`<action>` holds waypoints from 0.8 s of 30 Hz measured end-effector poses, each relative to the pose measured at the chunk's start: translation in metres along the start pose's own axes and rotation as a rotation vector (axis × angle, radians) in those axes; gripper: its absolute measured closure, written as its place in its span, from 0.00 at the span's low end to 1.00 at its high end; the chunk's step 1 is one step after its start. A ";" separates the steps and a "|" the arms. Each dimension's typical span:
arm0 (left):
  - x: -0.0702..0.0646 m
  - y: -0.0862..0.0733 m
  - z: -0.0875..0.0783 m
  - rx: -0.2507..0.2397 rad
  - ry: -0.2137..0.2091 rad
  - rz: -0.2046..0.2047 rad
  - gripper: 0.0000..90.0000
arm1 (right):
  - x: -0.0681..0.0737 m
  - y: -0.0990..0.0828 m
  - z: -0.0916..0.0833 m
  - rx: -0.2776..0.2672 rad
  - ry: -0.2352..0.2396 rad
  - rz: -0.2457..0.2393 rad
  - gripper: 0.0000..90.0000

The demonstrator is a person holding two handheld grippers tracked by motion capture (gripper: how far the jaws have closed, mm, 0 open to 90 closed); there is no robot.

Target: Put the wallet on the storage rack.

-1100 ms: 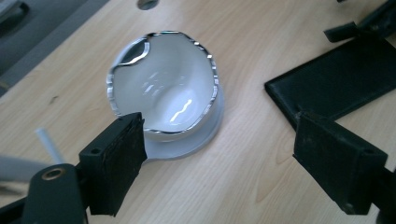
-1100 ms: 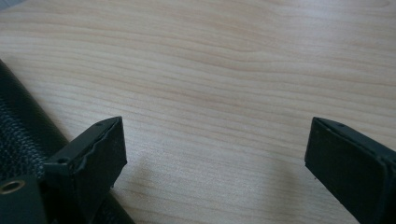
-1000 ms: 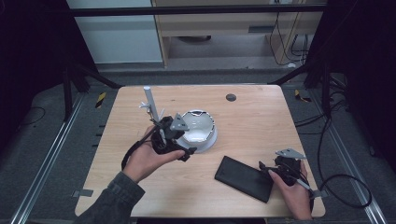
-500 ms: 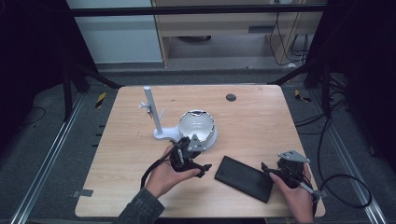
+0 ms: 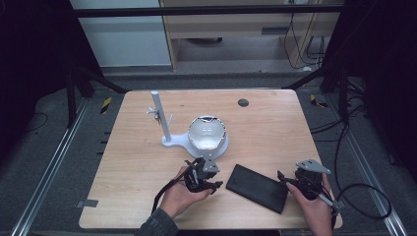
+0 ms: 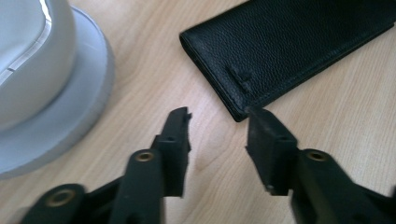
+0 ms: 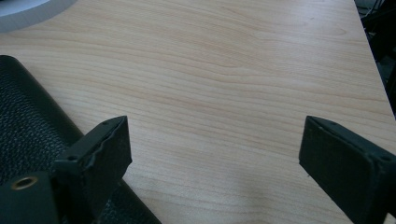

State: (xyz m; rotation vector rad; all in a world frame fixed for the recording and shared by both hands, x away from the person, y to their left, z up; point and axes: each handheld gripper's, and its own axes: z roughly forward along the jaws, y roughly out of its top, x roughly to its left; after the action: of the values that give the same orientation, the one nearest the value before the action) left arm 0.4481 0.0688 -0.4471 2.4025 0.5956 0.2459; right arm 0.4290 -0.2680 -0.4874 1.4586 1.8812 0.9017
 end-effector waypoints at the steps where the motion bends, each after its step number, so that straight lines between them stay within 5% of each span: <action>1: -0.001 -0.001 0.002 0.006 -0.002 0.001 0.70 | 0.000 0.000 0.000 0.001 0.003 -0.003 0.13; 8: -0.001 -0.006 0.010 0.005 0.000 -0.003 1.00 | 0.001 0.001 -0.002 -0.019 0.016 -0.020 0.24; 24: -0.008 -0.009 0.032 0.072 -0.032 0.028 1.00 | 0.002 0.002 -0.002 -0.013 0.021 -0.027 0.24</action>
State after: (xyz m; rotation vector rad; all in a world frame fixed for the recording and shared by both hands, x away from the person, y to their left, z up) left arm 0.4481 0.0539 -0.4775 2.4803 0.5653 0.2005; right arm 0.4279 -0.2661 -0.4850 1.4179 1.9018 0.9182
